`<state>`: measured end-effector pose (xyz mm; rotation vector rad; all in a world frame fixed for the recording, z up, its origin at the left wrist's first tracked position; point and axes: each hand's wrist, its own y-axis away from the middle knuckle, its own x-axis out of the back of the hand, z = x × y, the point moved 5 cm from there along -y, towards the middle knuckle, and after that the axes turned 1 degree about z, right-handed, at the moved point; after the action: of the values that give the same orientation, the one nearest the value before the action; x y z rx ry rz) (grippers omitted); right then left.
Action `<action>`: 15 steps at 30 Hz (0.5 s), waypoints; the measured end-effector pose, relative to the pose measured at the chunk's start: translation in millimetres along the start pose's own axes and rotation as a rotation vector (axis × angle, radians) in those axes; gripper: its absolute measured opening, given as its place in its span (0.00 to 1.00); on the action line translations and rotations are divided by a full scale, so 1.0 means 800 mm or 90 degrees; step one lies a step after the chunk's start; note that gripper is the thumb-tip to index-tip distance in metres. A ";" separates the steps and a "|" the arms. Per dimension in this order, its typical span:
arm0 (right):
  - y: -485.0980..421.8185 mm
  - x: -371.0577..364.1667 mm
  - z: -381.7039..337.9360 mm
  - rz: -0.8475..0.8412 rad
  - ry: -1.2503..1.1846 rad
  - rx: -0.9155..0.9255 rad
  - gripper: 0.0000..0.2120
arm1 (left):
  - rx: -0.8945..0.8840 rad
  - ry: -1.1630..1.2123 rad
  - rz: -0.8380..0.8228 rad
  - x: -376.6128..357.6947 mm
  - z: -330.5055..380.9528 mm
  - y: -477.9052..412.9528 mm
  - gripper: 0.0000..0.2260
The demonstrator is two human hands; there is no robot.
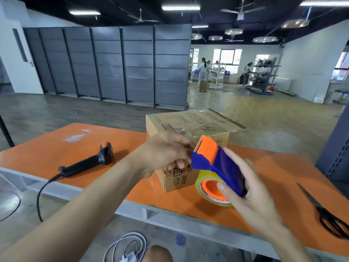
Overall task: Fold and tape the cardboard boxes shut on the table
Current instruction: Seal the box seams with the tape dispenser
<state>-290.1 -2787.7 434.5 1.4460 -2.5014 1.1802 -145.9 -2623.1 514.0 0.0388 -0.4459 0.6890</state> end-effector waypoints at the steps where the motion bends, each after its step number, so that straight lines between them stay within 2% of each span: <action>1: 0.001 -0.001 -0.002 0.008 0.025 0.005 0.33 | 0.002 -0.009 0.014 0.001 0.001 -0.001 0.07; 4: 0.003 -0.007 -0.012 0.025 0.128 0.016 0.37 | -0.014 -0.086 0.090 0.009 0.006 -0.010 0.07; 7: 0.002 -0.012 -0.031 0.052 0.203 0.023 0.39 | -0.050 -0.108 0.118 0.019 0.017 -0.022 0.09; 9: 0.002 -0.020 -0.043 0.059 0.220 0.028 0.41 | -0.071 -0.137 0.115 0.029 0.025 -0.029 0.11; 15: 0.007 -0.038 -0.074 0.098 0.238 0.035 0.34 | -0.067 -0.204 0.062 0.044 0.032 -0.047 0.12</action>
<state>-297.0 -2727.7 462.0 0.9445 -2.3647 1.4022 -108.1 -2635.7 556.1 0.0284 -0.7949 0.7572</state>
